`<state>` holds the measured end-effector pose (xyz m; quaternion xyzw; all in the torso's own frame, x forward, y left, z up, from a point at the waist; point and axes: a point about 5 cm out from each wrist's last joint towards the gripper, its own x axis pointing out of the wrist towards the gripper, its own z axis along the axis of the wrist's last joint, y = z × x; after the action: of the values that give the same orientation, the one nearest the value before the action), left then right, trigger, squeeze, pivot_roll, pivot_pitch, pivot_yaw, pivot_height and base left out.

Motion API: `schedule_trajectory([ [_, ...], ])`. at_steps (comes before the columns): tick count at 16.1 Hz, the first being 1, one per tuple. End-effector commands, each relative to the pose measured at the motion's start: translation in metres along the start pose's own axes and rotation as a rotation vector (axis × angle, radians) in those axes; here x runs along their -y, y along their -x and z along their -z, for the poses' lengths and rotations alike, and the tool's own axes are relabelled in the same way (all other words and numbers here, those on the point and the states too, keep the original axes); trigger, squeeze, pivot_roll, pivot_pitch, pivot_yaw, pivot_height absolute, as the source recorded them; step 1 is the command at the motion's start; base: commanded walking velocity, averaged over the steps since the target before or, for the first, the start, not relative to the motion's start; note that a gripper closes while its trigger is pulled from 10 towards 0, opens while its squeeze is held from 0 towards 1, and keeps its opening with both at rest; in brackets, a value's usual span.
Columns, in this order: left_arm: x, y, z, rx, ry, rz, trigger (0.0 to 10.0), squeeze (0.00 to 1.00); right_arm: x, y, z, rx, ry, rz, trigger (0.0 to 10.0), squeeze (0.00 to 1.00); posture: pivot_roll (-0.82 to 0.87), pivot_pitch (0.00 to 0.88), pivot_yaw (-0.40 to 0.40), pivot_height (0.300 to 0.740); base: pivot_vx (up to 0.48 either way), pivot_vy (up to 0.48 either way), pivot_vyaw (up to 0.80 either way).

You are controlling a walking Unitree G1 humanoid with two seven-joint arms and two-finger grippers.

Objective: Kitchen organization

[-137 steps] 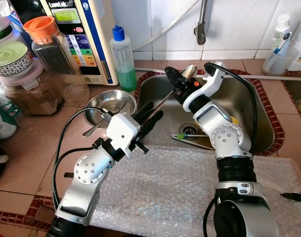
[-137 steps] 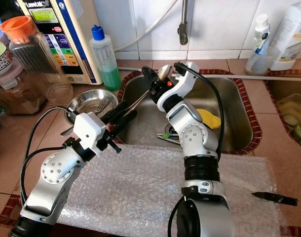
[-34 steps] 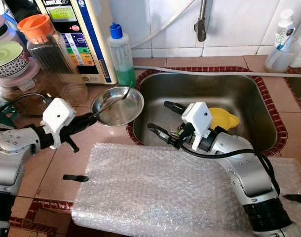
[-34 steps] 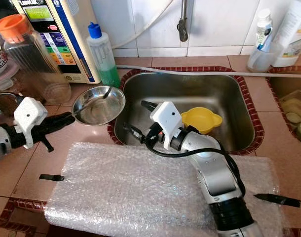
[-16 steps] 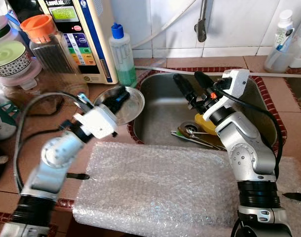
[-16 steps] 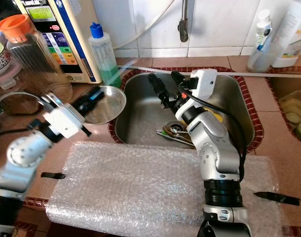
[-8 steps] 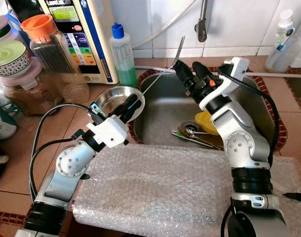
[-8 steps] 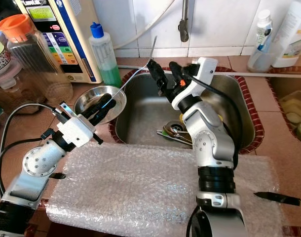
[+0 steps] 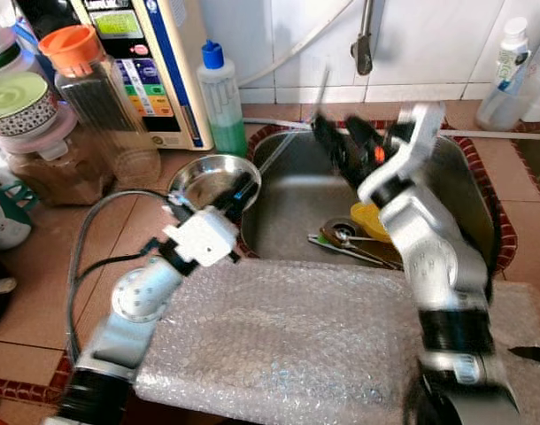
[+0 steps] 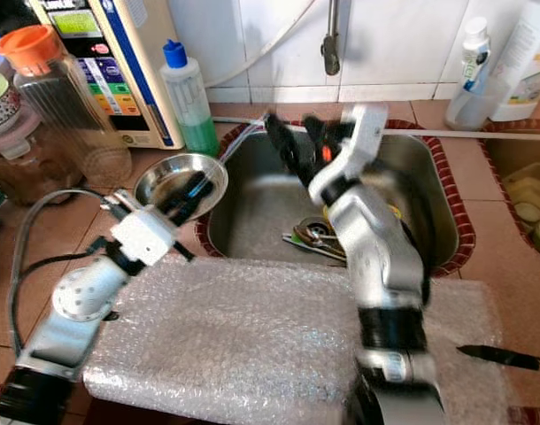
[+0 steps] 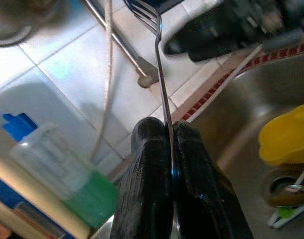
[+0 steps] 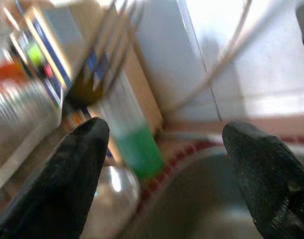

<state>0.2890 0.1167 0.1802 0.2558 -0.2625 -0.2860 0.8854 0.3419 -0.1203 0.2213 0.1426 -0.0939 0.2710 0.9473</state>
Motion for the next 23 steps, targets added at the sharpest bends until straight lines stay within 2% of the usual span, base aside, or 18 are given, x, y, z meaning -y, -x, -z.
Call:
schedule_trajectory([
  [1,-0.008,-0.003,-0.005,0.015,-0.001,-0.034,0.0,0.00,-0.008,0.004,0.000,0.001,0.043,-0.017,10.0,0.00,-0.19,0.165,0.124,0.740,0.000,0.000,0.00],
  [3,-0.012,-0.003,-0.001,-0.007,0.012,-0.065,0.0,0.00,-0.011,0.013,0.002,-0.011,0.051,-0.032,10.0,0.00,-0.20,0.165,0.129,0.740,0.000,0.000,0.00],
  [5,-0.012,-0.004,-0.002,-0.002,0.007,-0.058,0.0,0.00,-0.013,0.015,0.003,-0.015,0.048,-0.044,10.0,0.00,-0.21,0.164,0.133,0.740,0.000,0.000,0.00],
  [8,-0.007,-0.009,-0.004,0.019,-0.006,0.001,0.0,0.00,-0.017,0.014,0.000,0.011,0.054,-0.053,10.0,0.00,-0.22,0.160,0.144,0.740,0.000,0.000,0.00],
  [12,0.009,-0.010,-0.005,0.026,0.022,0.072,0.0,0.00,-0.023,-0.003,-0.013,0.062,0.042,-0.080,10.0,0.00,-0.22,0.161,0.142,0.740,0.000,0.000,0.00],
  [18,0.023,-0.007,-0.009,0.035,0.045,0.107,0.0,0.00,-0.030,-0.032,-0.022,0.112,0.011,-0.103,10.0,0.00,-0.19,0.159,0.124,0.740,0.000,0.000,0.00],
  [21,0.019,-0.006,-0.006,0.011,0.037,0.088,0.0,0.00,-0.040,-0.033,-0.020,0.092,0.013,-0.183,10.0,0.00,-0.19,0.156,0.118,0.740,0.000,0.000,0.00],
  [23,0.008,-0.006,-0.002,-0.016,0.015,0.044,0.0,0.00,-0.035,-0.020,-0.009,0.044,0.018,-0.196,10.0,0.00,-0.18,0.157,0.117,0.740,0.000,0.000,0.00],
])
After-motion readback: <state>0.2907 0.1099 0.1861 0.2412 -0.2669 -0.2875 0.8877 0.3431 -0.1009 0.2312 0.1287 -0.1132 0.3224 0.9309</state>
